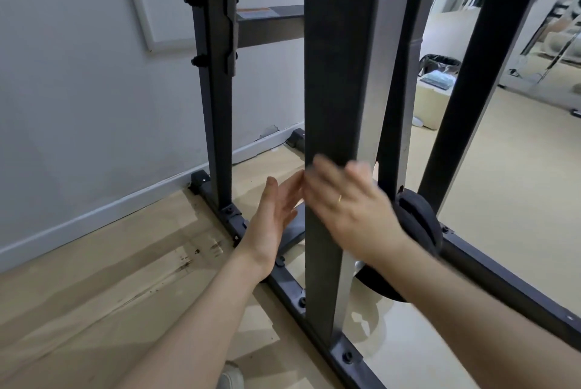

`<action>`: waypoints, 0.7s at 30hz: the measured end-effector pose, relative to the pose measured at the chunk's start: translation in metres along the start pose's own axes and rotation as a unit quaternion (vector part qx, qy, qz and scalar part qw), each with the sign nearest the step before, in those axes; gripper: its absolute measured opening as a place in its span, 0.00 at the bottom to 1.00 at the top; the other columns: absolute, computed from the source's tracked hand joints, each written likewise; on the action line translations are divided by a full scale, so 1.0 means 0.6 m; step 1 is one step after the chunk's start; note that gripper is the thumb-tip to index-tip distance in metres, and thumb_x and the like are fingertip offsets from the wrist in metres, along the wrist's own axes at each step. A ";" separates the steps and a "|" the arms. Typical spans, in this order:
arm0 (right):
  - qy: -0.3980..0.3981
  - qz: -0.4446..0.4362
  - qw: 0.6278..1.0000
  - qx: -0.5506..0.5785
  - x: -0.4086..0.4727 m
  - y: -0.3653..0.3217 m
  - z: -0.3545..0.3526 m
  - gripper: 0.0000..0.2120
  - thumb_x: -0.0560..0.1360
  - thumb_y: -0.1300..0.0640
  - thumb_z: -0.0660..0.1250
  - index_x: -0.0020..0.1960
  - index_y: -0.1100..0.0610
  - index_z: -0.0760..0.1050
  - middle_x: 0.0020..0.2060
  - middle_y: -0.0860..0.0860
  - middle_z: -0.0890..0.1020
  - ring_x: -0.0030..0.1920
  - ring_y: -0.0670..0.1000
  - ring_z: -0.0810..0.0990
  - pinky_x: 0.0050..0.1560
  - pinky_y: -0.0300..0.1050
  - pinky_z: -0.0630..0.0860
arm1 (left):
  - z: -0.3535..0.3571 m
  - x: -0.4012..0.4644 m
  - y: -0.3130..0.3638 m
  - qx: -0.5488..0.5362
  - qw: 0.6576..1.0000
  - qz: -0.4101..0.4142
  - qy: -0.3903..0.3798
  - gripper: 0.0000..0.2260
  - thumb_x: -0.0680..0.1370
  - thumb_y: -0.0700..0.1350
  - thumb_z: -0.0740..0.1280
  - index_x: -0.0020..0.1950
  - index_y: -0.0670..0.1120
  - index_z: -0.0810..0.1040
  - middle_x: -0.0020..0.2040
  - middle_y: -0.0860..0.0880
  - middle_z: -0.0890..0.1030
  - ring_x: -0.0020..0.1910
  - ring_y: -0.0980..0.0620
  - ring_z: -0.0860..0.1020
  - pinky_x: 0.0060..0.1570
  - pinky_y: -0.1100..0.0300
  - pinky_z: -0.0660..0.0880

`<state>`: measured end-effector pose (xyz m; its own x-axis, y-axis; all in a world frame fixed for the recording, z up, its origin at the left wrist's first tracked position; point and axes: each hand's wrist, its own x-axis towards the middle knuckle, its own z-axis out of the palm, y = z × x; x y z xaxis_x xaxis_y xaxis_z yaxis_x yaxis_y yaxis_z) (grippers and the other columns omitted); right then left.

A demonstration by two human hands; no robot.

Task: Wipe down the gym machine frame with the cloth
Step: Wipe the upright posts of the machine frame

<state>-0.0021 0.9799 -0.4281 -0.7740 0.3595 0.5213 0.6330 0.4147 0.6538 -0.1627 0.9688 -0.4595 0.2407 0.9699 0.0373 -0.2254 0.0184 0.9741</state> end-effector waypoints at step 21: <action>0.196 0.385 0.794 0.427 0.037 -0.019 0.017 0.25 0.79 0.64 0.54 0.75 0.59 0.51 0.75 0.51 0.50 0.76 0.48 0.48 0.72 0.66 0.55 | 0.024 -0.009 -0.016 0.143 0.989 0.042 0.018 0.24 0.74 0.69 0.51 0.70 0.70 0.60 0.71 0.68 0.63 0.71 0.67 0.59 0.74 0.49 0.55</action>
<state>-0.0262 0.9919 -0.4297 0.0078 0.5628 0.8266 0.5734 0.6747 -0.4647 -0.1481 0.9599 -0.4660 0.1971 0.9734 0.1172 0.0349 -0.1264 0.9914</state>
